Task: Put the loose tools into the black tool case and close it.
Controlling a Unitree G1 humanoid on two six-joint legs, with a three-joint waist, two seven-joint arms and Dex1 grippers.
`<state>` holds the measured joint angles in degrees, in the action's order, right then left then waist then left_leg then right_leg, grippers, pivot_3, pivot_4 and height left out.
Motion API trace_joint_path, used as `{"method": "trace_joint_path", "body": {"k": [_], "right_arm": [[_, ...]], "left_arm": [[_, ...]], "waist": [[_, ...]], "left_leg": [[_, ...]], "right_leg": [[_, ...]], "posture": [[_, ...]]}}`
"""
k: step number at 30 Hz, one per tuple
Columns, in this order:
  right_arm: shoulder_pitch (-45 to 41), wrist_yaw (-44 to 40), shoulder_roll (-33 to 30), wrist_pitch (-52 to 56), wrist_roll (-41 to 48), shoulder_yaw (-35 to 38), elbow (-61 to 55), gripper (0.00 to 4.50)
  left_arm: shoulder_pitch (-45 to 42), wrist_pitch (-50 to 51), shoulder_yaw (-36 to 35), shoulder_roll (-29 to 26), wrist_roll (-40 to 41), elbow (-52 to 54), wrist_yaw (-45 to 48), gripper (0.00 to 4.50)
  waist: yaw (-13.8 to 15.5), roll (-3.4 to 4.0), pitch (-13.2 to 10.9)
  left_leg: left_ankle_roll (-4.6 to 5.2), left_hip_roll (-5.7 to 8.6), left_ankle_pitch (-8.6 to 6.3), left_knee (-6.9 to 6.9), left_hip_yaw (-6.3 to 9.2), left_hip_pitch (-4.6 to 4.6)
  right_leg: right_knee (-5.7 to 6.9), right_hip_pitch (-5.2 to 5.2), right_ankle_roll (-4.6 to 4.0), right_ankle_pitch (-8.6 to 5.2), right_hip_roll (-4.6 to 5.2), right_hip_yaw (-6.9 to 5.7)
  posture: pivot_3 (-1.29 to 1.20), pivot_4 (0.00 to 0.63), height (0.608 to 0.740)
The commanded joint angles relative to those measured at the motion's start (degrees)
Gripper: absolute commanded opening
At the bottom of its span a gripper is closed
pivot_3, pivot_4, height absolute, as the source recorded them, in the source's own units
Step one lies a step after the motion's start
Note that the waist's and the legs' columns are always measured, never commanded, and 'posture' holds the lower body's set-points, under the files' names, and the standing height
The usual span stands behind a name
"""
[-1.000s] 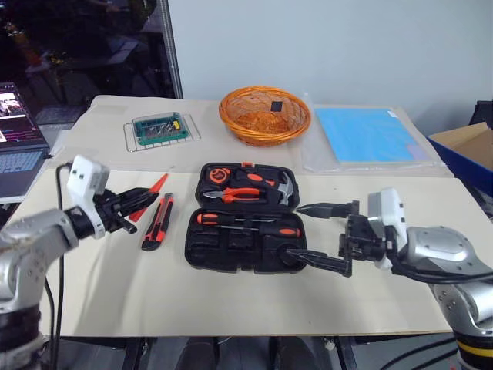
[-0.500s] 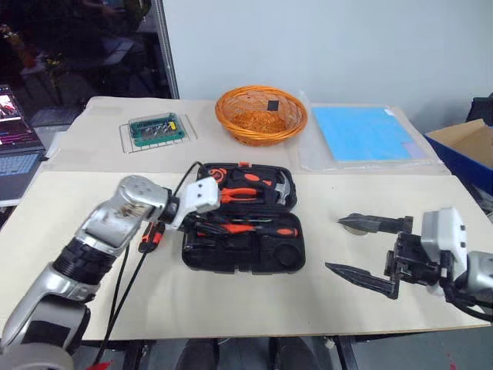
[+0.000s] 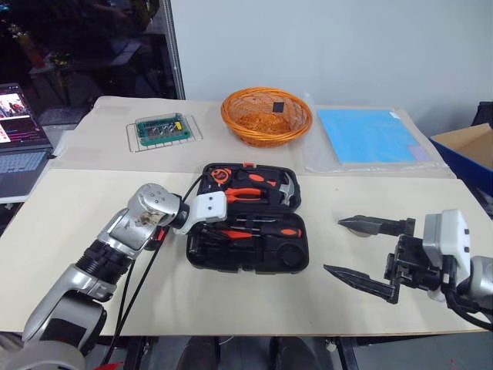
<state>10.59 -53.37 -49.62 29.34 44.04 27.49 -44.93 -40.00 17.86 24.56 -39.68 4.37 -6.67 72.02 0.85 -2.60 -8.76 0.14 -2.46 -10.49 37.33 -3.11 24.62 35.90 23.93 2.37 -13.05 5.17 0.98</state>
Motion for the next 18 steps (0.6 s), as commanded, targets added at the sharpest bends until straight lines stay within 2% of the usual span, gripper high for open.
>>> {"method": "trace_joint_path", "body": {"k": [1,4,9,18], "right_arm": [[0.1,0.5,-0.9,0.1,1.3,1.5,-1.6,4.5],[-0.1,0.4,-1.1,0.0,1.4,1.3,-1.4,4.5],[-1.0,0.6,-1.2,-0.2,1.1,0.3,-1.0,4.5],[-1.1,0.7,-1.5,0.0,1.1,0.4,-1.1,4.5]], "left_arm": [[2.1,-2.4,0.9,-0.8,-3.0,-3.0,0.5,0.44],[1.9,-4.3,-0.3,-2.0,-2.8,-5.0,1.9,0.44],[1.4,-5.8,-0.1,-1.6,-3.7,-6.9,2.5,0.44],[2.3,-5.7,-0.2,0.4,-3.8,-7.2,3.0,0.44]], "waist": [[-0.1,0.03,0.0],[-0.2,0.03,0.0],[-0.5,0.09,0.1],[-0.5,0.11,0.1]], "left_leg": [[0.0,-0.01,0.0,0.02,0.0,-0.03],[0.0,-0.04,0.0,0.03,0.0,-0.3],[-0.01,-0.12,-0.01,0.02,-0.04,-0.6],[0.0,-0.12,-0.01,0.0,-0.05,-0.62]], "right_leg": [[0.0,-0.04,0.0,0.0,0.0,0.0],[0.0,-0.31,-0.32,-0.2,-0.01,-0.01],[0.0,-0.6,-0.36,-0.23,-0.03,-0.02],[-0.01,-0.62,-0.36,-0.23,-0.02,-0.02]], "posture": [[0.0,0.15,0.74],[0.0,0.15,0.74],[0.0,0.15,0.74],[0.0,0.15,0.74]]}}
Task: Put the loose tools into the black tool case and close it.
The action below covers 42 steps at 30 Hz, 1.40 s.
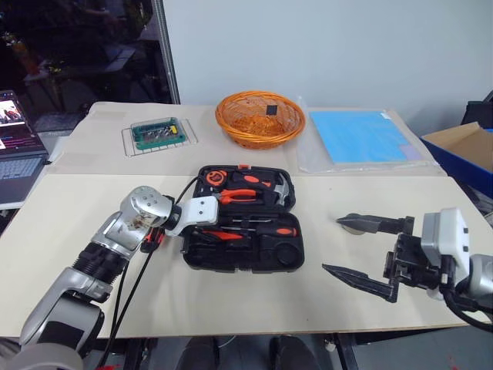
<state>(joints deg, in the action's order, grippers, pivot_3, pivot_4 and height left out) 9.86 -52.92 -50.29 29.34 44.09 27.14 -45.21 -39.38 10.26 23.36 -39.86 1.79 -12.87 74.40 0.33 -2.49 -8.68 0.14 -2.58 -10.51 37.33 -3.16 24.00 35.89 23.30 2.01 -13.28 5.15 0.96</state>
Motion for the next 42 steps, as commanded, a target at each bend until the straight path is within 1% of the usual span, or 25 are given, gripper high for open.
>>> {"method": "trace_joint_path", "body": {"k": [1,2,3,6,9,11,13,15,17,19,20,22,26,27,30,31,34,35,37,39,41,42], "right_arm": [[-0.4,0.3,-0.8,0.0,1.1,0.8,-0.8,4.5],[-0.4,0.3,-0.8,0.0,1.1,0.8,-0.8,4.5],[-0.3,0.4,-0.8,0.1,1.2,0.9,-0.9,4.5],[0.0,0.5,-0.8,0.1,1.3,1.1,-1.2,4.5],[0.0,0.4,-0.7,-0.2,1.1,0.9,-0.9,4.5],[-0.2,0.4,-0.5,-0.5,0.8,0.4,-0.7,4.5],[-0.6,0.4,-0.3,-0.8,0.6,-0.2,-0.4,4.5],[-1.2,0.5,-0.1,-1.1,0.3,-0.9,0.1,4.5],[-1.8,0.5,0.0,-1.4,0.0,-1.7,0.6,4.5],[-2.6,0.4,-0.1,-1.6,-0.2,-2.3,1.2,4.5],[-2.8,0.4,-0.1,-1.6,-0.2,-2.4,1.3,4.5],[-2.9,0.2,-0.1,-1.7,-0.2,-2.4,1.5,4.5],[-3.0,0.1,-0.3,-1.8,-0.3,-2.4,1.7,4.5],[-3.0,0.1,-0.4,-1.8,-0.3,-2.4,1.6,4.5],[-2.9,0.2,-0.5,-1.7,-0.3,-2.3,1.4,4.5],[-2.9,0.2,-0.5,-1.6,-0.3,-2.3,1.4,4.5],[-3.0,0.0,-0.5,-1.8,-0.4,-2.7,1.5,4.5],[-3.3,-0.1,-0.4,-2.0,-0.5,-3.1,1.8,4.5],[-4.1,-0.4,0.0,-2.4,-0.4,-3.8,2.3,4.5],[-5.1,-0.6,0.2,-2.8,-0.4,-4.8,2.9,4.5],[-6.2,-0.9,0.7,-3.3,-0.4,-5.8,3.7,4.5],[-6.6,-1.0,0.8,-3.5,-0.6,-6.2,4.0,4.5]], "left_arm": [[2.0,2.7,0.7,0.6,-0.4,-0.4,1.3,0.44],[1.8,3.5,0.2,0.8,0.2,-0.2,1.6,1.44],[1.4,4.1,-0.6,0.9,0.7,-0.1,1.6,1.7],[0.5,7.7,-5.0,0.8,4.5,2.5,1.6,2.78],[0.6,11.7,-10.3,-0.6,9.3,5.6,1.5,2.78],[0.9,16.0,-13.6,-1.2,12.7,7.0,1.3,2.78],[1.1,21.8,-19.1,0.3,17.9,8.9,-2.0,2.24],[3.5,24.2,-22.5,1.8,19.9,11.3,-6.0,1.61],[7.0,24.9,-23.6,3.0,20.3,14.2,-9.3,0.88],[12.0,23.1,-22.8,4.4,18.7,18.5,-12.7,0.11],[13.4,22.5,-22.5,4.7,18.2,19.9,-13.8,0.03],[15.8,23.3,-21.4,5.2,16.9,21.7,-16.6,0.03],[20.1,21.6,-19.0,4.7,14.3,23.2,-19.0,0.03],[20.9,21.7,-17.4,4.2,12.2,22.5,-20.3,0.03],[22.2,25.3,-13.6,3.3,9.2,22.6,-22.6,0.03],[22.4,26.0,-12.9,2.9,9.1,23.1,-22.6,0.03],[23.3,26.9,-14.5,2.9,11.2,25.3,-23.2,0.03],[23.1,27.3,-17.6,4.5,14.4,26.9,-23.9,0.03],[21.5,31.5,-25.2,8.3,21.7,30.1,-27.2,0.03],[20.1,35.4,-31.7,10.4,24.9,32.1,-32.2,0.03],[19.8,36.0,-36.8,11.8,23.8,33.5,-39.2,0.52],[19.6,37.6,-39.2,12.7,23.4,34.0,-43.1,0.66]], "waist": [[0.1,0.0,0.0],[0.1,0.0,0.0],[0.1,0.0,0.0],[0.2,-0.01,0.0],[0.2,-0.05,0.0],[0.2,-0.05,0.0],[0.2,-0.05,0.0],[0.2,-0.05,0.0],[0.3,-0.05,0.0],[0.3,-0.04,0.0],[0.2,-0.05,0.0],[0.3,-0.13,-0.1],[0.4,-0.13,-0.1],[0.4,-0.13,-0.1],[0.4,-0.11,-0.1],[0.4,-0.08,-0.1],[0.4,0.04,0.0],[0.3,0.05,0.0],[0.2,0.04,0.0],[0.2,-0.1,-0.1],[0.2,-0.12,-0.1],[0.1,-0.12,-0.1]], "left_leg": [[0.0,0.0,0.0,0.0,0.0,0.0],[0.0,0.01,0.0,0.0,-0.01,0.0],[0.0,0.02,0.0,0.0,-0.01,0.0],[0.0,0.01,0.0,0.0,0.01,0.02],[0.01,-0.02,0.01,0.01,0.07,0.16],[0.01,-0.02,0.01,0.02,0.07,0.24],[0.01,0.0,0.0,0.01,0.06,0.23],[0.01,0.01,-0.01,0.01,0.09,0.26],[0.02,0.05,-0.01,0.01,0.11,0.25],[0.05,0.07,-0.03,0.0,0.1,0.23],[0.05,0.06,-0.03,0.0,0.08,0.22],[0.05,0.05,-0.03,0.0,0.1,0.23],[0.05,0.03,-0.03,0.0,0.11,0.21],[0.05,0.03,-0.03,0.0,0.1,0.21],[0.05,0.03,-0.04,0.0,0.09,0.2],[0.04,0.01,-0.04,0.0,0.1,0.15],[0.04,-0.03,-0.04,-0.03,0.07,0.01],[0.04,-0.04,-0.04,-0.04,0.07,-0.01],[0.04,-0.09,-0.04,-0.09,0.01,-0.07],[0.04,-0.13,-0.04,-0.09,0.05,-0.02],[0.04,-0.15,-0.03,-0.08,0.08,0.06],[0.04,-0.14,-0.04,-0.08,0.09,0.06]], "right_leg": [[0.0,-0.01,0.0,0.0,0.0,0.0],[-0.01,-0.01,0.0,0.0,0.01,0.0],[-0.01,-0.01,0.01,0.0,0.02,0.0],[-0.01,0.01,0.01,-0.01,0.0,0.0],[0.01,0.13,0.0,0.0,-0.03,-0.05],[0.01,0.22,0.01,0.01,-0.02,-0.04],[0.01,0.21,0.03,0.0,0.0,-0.03],[0.0,0.22,0.09,0.02,0.0,-0.04],[-0.01,0.19,0.19,0.05,0.03,-0.04],[-0.01,0.16,0.2,0.05,0.05,-0.03],[-0.02,0.16,0.2,0.05,0.06,-0.02],[-0.02,0.18,0.15,0.04,0.04,-0.04],[-0.01,0.17,0.03,-0.02,0.04,-0.07],[-0.02,0.17,0.03,-0.02,0.05,-0.06],[-0.04,0.15,0.03,-0.02,0.08,-0.06],[-0.06,0.07,0.03,-0.03,0.08,-0.06],[-0.08,-0.03,0.03,-0.04,0.1,-0.05],[-0.07,-0.03,0.02,-0.04,0.1,-0.05],[-0.07,-0.03,0.0,-0.05,0.1,-0.04],[-0.05,0.05,-0.01,-0.04,0.07,-0.07],[-0.04,0.11,-0.02,-0.02,0.02,-0.08],[-0.04,0.11,-0.02,-0.02,0.0,-0.08]], "posture": [[0.0,0.15,0.74],[0.0,0.15,0.74],[0.0,0.15,0.74],[0.0,0.15,0.74],[0.0,0.15,0.74],[0.0,0.15,0.74],[0.0,0.15,0.74],[0.0,0.15,0.74],[0.0,0.15,0.74],[0.0,0.15,0.74],[0.0,0.15,0.74],[0.0,0.15,0.74],[0.0,0.15,0.74],[0.0,0.15,0.74],[0.0,0.15,0.74],[0.0,0.15,0.74],[0.0,0.15,0.74],[0.0,0.15,0.74],[0.0,0.15,0.74],[0.0,0.15,0.74],[0.0,0.15,0.74],[0.0,0.15,0.74]]}}
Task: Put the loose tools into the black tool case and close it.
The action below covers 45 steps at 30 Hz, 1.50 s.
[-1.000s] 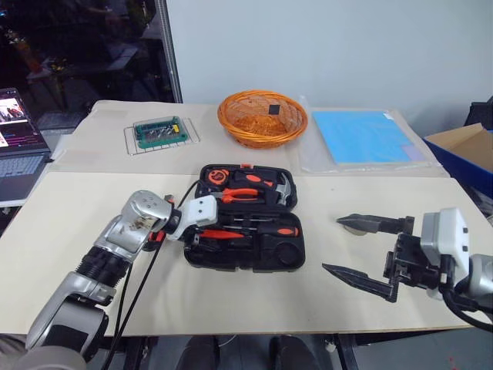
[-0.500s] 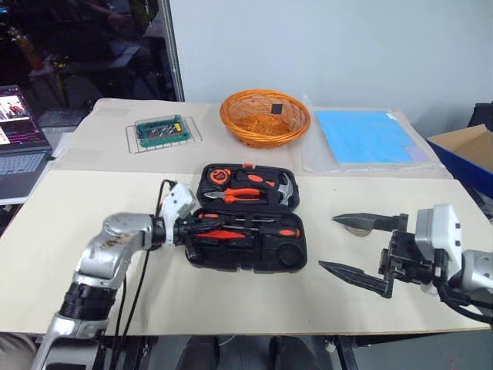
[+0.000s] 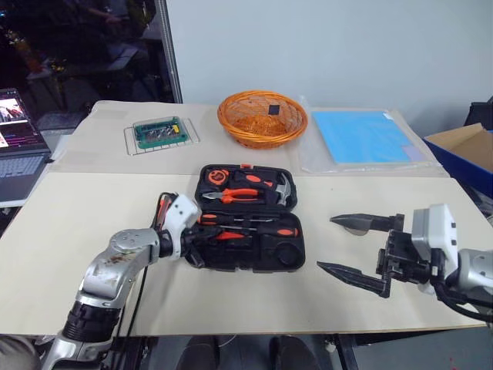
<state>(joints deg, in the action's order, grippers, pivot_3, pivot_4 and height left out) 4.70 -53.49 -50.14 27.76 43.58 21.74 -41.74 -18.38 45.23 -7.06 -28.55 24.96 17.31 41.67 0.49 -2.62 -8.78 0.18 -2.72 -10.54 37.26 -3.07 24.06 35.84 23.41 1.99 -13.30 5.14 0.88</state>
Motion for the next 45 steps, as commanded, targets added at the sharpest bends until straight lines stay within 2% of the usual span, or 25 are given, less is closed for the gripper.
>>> {"method": "trace_joint_path", "body": {"k": [1,5,8,10,13,16,20,22,25,28,30,32,34,36,40,45], "right_arm": [[-1.7,-0.6,0.7,-2.1,-0.2,-1.3,0.8,4.5],[-3.5,-1.4,1.2,-2.8,-0.8,-3.4,2.3,4.5],[-4.1,-1.9,1.1,-3.1,-0.9,-3.7,2.9,4.5],[-4.1,-2.1,0.9,-3.2,-0.8,-3.5,3.1,4.5],[-4.0,-2.2,0.7,-3.1,-0.7,-3.2,3.0,4.5],[-3.4,-1.9,0.7,-2.8,-0.4,-2.7,2.3,4.5],[-2.5,-1.7,0.6,-2.7,-0.1,-2.0,1.7,4.5],[-1.8,-1.5,0.8,-2.9,-0.2,-1.6,1.5,4.5],[-0.7,-1.2,1.1,-3.2,-0.4,-1.2,1.2,4.5],[1.5,-1.1,1.0,-2.7,0.2,1.0,0.3,4.5],[5.4,-2.5,0.7,-2.2,1.1,4.3,-0.7,4.5],[8.4,-3.2,0.5,-2.1,1.3,6.8,-1.3,4.5],[10.4,-3.3,0.4,-1.9,1.5,8.8,-1.7,4.5],[11.7,-3.0,0.4,-1.6,2.2,10.6,-2.5,4.5],[13.4,-2.3,0.2,-0.7,3.4,12.8,-4.3,4.5],[16.3,-0.8,0.6,0.5,5.0,15.7,-7.3,4.5]], "left_arm": [[-1.1,3.7,-9.8,1.4,-0.9,4.4,-13.1,1.1],[4.0,9.8,-9.2,0.6,-6.4,7.0,-22.1,2.73],[6.5,14.1,-7.6,1.0,-7.4,7.6,-25.0,3.96],[7.8,16.7,-6.0,1.3,-8.0,8.2,-26.5,4.47],[9.2,18.5,-4.2,1.7,-9.3,7.9,-28.8,4.47],[9.7,16.2,-3.5,3.6,-8.8,5.9,-28.5,3.74],[11.1,12.3,-3.6,2.8,-9.7,4.5,-27.3,2.24],[11.7,5.7,-6.4,3.5,-7.0,6.0,-23.9,1.78],[12.7,-1.1,-9.6,3.3,0.0,11.1,-15.1,1.78],[13.0,-2.2,-8.2,-3.2,5.7,13.0,-2.7,1.78],[11.5,-6.4,-2.7,-11.0,5.4,12.0,9.5,1.78],[8.9,-10.5,3.5,-16.5,3.9,9.8,19.0,1.78],[4.9,-19.0,10.6,-19.5,-1.8,5.3,25.7,1.78],[-1.8,-23.8,16.8,-18.4,-5.4,-1.3,30.2,1.78],[-10.4,-32.8,24.7,-15.5,-12.9,-12.1,34.2,1.78],[-15.7,-38.6,28.1,-14.3,-16.4,-20.1,39.1,1.78]], "waist": [[-0.1,0.01,0.0],[-0.1,0.01,0.0],[0.2,-0.09,0.0],[0.5,-0.09,-0.1],[0.5,-0.09,0.0],[0.3,-0.03,0.0],[0.3,0.0,0.0],[0.3,0.01,0.0],[0.3,-0.05,0.0],[0.4,-0.11,0.0],[0.5,-0.06,0.0],[0.6,-0.04,0.0],[0.8,0.07,0.0],[0.8,0.07,0.0],[0.8,0.03,0.0],[0.1,0.03,0.0]], "left_leg": [[0.0,0.06,0.0,-0.01,-0.01,-0.02],[-0.01,0.19,-0.02,-0.08,-0.02,-0.03],[-0.02,0.23,-0.03,-0.12,0.0,0.01],[-0.02,0.23,-0.03,-0.11,0.08,0.05],[-0.02,0.21,-0.03,-0.1,0.05,0.05],[-0.03,0.19,-0.03,-0.12,0.04,0.02],[-0.03,0.19,-0.03,-0.13,0.04,-0.01],[-0.03,0.16,-0.03,-0.13,0.03,-0.01],[-0.03,0.1,-0.03,-0.13,-0.01,0.11],[-0.03,0.08,-0.03,-0.12,-0.07,0.37],[-0.03,0.12,-0.03,-0.13,-0.12,0.5],[-0.02,0.21,-0.03,-0.14,-0.09,0.56],[-0.03,0.24,-0.03,-0.15,-0.11,0.56],[-0.02,0.26,-0.03,-0.13,-0.18,0.55],[-0.01,0.17,-0.02,-0.03,-0.16,0.56],[0.01,0.17,-0.04,-0.05,-0.17,0.64]], "right_leg": [[0.0,-0.03,0.02,0.01,-0.01,0.01],[-0.03,-0.06,0.37,0.18,0.04,0.06],[-0.03,-0.02,0.32,0.19,0.07,0.06],[-0.03,-0.01,0.07,0.05,0.09,-0.02],[-0.04,-0.01,-0.03,0.01,0.14,0.0],[-0.04,-0.02,-0.06,0.02,0.15,0.02],[-0.03,-0.03,-0.15,0.03,0.13,0.0],[-0.04,-0.03,-0.16,0.03,0.15,0.01],[-0.05,0.11,-0.25,0.07,0.19,0.01],[-0.03,0.42,-0.43,0.18,0.18,0.01],[0.03,0.62,-0.47,0.16,0.15,0.04],[0.07,0.68,-0.48,0.13,0.1,0.03],[0.03,0.66,-0.47,0.11,0.11,0.04],[-0.01,0.65,-0.35,0.06,0.14,0.08],[-0.04,0.63,-0.09,0.01,0.04,0.07],[-0.01,0.68,-0.04,0.1,0.0,0.12]], "posture": [[0.0,0.15,0.74],[0.0,0.15,0.74],[0.0,0.15,0.74],[0.0,0.15,0.74],[0.0,0.15,0.74],[0.0,0.15,0.74],[0.0,0.15,0.74],[0.0,0.15,0.74],[0.0,0.15,0.74],[0.0,0.15,0.74],[0.0,0.15,0.74],[0.0,0.15,0.74],[0.0,0.15,0.74],[0.0,0.15,0.74],[0.0,0.15,0.74],[0.0,0.15,0.74]]}}
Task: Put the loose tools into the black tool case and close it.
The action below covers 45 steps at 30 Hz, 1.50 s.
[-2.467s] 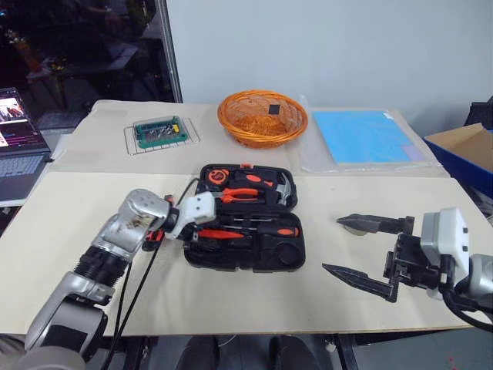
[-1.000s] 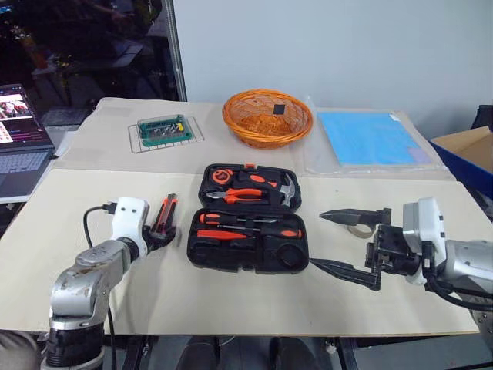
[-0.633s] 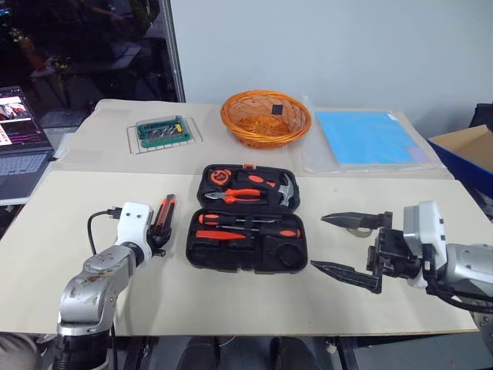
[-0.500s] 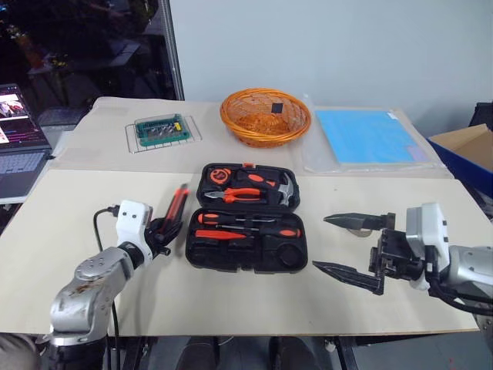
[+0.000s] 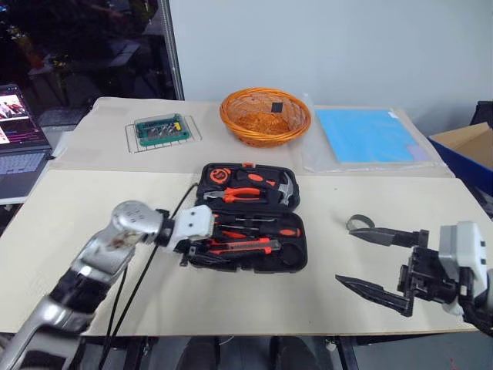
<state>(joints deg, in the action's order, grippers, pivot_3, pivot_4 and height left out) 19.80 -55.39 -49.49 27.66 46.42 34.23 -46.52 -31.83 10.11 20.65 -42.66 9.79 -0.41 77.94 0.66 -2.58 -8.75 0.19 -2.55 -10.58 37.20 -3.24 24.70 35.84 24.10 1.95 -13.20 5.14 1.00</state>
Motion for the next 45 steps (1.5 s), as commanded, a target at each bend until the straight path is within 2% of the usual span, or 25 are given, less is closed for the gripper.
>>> {"method": "trace_joint_path", "body": {"k": [1,5,14,16,17,18,20,24,27,33,35,36,42,45], "right_arm": [[1.8,1.3,0.1,0.7,2.3,3.6,-3.0,4.5],[2.9,2.0,0.2,0.7,2.5,4.0,-3.7,4.5],[2.6,2.7,-0.7,0.4,2.6,3.3,-3.3,4.5],[1.8,2.8,-1.0,0.4,2.5,2.6,-3.0,4.5],[1.5,2.9,-1.2,0.4,2.5,2.3,-2.9,4.5],[1.3,2.7,-1.3,0.4,2.5,2.2,-2.7,4.5],[0.9,2.4,-1.6,0.4,2.6,2.1,-2.4,4.5],[0.0,2.1,-1.7,0.3,2.1,1.3,-1.7,4.5],[-1.0,2.3,-1.8,0.0,1.8,0.2,-1.2,4.5],[-2.3,2.3,-1.8,0.1,1.4,-1.0,-0.6,4.5],[-2.6,2.2,-1.9,0.0,1.3,-1.2,-0.3,4.5],[-2.7,2.2,-1.9,0.0,1.3,-1.2,-0.2,4.5],[-3.1,2.2,-2.1,0.3,1.2,-1.3,-0.2,4.5],[-3.0,2.2,-2.2,0.6,1.3,-1.0,-0.4,4.5]], "left_arm": [[-2.8,-4.5,0.6,-0.5,-1.7,-3.5,3.9,1.78],[-4.6,-6.2,1.5,-0.5,-3.4,-6.6,6.4,1.78],[-1.9,1.1,0.6,-3.3,-2.1,0.2,8.4,1.78],[-1.6,2.0,0.4,-3.3,-2.1,1.1,8.0,2.79],[-1.5,2.2,0.3,-3.3,-2.1,1.4,7.8,2.91],[-1.6,3.7,-0.8,-3.0,-1.1,2.2,7.2,3.45],[-2.0,6.1,-4.1,-2.1,2.9,3.5,6.6,3.93],[-3.3,15.3,-10.2,-1.6,11.7,4.9,6.0,3.93],[-0.9,19.0,-15.4,0.2,16.0,5.8,1.2,3.24],[10.2,20.3,-19.6,2.8,17.3,13.8,-8.6,0.93],[14.4,18.4,-19.5,2.4,16.0,15.5,-10.0,0.24],[15.9,17.8,-19.4,2.2,15.6,16.1,-10.6,0.04],[22.2,11.0,-13.4,0.4,5.5,12.5,-14.5,0.04],[22.1,10.5,-9.7,0.5,2.8,10.9,-14.9,0.04]], "waist": [[0.0,-0.01,0.0],[0.1,0.0,0.0],[0.0,0.01,0.0],[0.0,0.02,0.0],[0.0,0.01,0.0],[0.0,0.01,0.0],[0.0,0.01,0.0],[0.0,0.0,0.0],[-0.1,0.01,0.0],[-0.1,0.01,0.0],[0.0,0.01,0.0],[0.0,0.01,0.0],[0.2,0.01,0.0],[0.1,0.19,0.1]], "left_leg": [[0.03,0.01,-0.02,0.0,0.01,0.0],[0.04,0.04,-0.03,0.01,0.11,0.01],[0.04,0.02,-0.03,0.09,0.1,-0.02],[0.04,0.02,-0.03,0.09,0.11,-0.02],[0.04,0.02,-0.03,0.09,0.11,-0.02],[0.04,0.03,-0.03,0.1,0.12,-0.02],[0.04,0.05,-0.03,0.1,0.09,-0.02],[0.05,0.03,-0.02,0.1,0.13,0.0],[0.05,0.0,-0.02,0.13,0.14,-0.05],[0.05,0.02,-0.02,0.16,0.12,-0.09],[0.04,0.01,-0.02,0.16,0.13,-0.09],[0.04,0.0,-0.02,0.16,0.12,-0.1],[0.04,0.0,-0.02,0.19,0.09,-0.18],[0.02,-0.01,-0.03,0.18,0.07,-0.59]], "right_leg": [[0.02,-0.01,0.09,0.08,0.0,0.01],[0.04,-0.03,0.22,0.1,-0.01,-0.01],[0.13,-0.07,0.32,-0.03,-0.01,-0.01],[0.14,-0.07,0.35,-0.01,-0.01,-0.01],[0.14,-0.07,0.36,-0.02,-0.01,-0.01],[0.13,-0.08,0.37,-0.02,-0.01,-0.01],[0.12,-0.07,0.35,-0.03,0.01,0.0],[0.16,-0.05,0.41,0.0,-0.01,-0.01],[0.21,-0.07,0.42,0.0,-0.04,-0.01],[0.21,-0.13,0.44,0.01,-0.01,0.01],[0.22,-0.11,0.4,0.03,-0.01,0.01],[0.23,-0.12,0.4,0.03,-0.01,0.01],[0.22,-0.17,0.07,-0.14,0.02,0.0],[0.07,-0.68,0.05,-0.17,0.06,-0.01]], "posture": [[0.0,0.15,0.74],[0.0,0.15,0.74],[0.0,0.15,0.74],[0.0,0.15,0.74],[0.0,0.15,0.74],[0.0,0.15,0.74],[0.0,0.15,0.74],[0.0,0.15,0.74],[0.0,0.15,0.74],[0.0,0.15,0.74],[0.0,0.15,0.74],[0.0,0.15,0.74],[0.0,0.15,0.74],[0.0,0.15,0.74]]}}
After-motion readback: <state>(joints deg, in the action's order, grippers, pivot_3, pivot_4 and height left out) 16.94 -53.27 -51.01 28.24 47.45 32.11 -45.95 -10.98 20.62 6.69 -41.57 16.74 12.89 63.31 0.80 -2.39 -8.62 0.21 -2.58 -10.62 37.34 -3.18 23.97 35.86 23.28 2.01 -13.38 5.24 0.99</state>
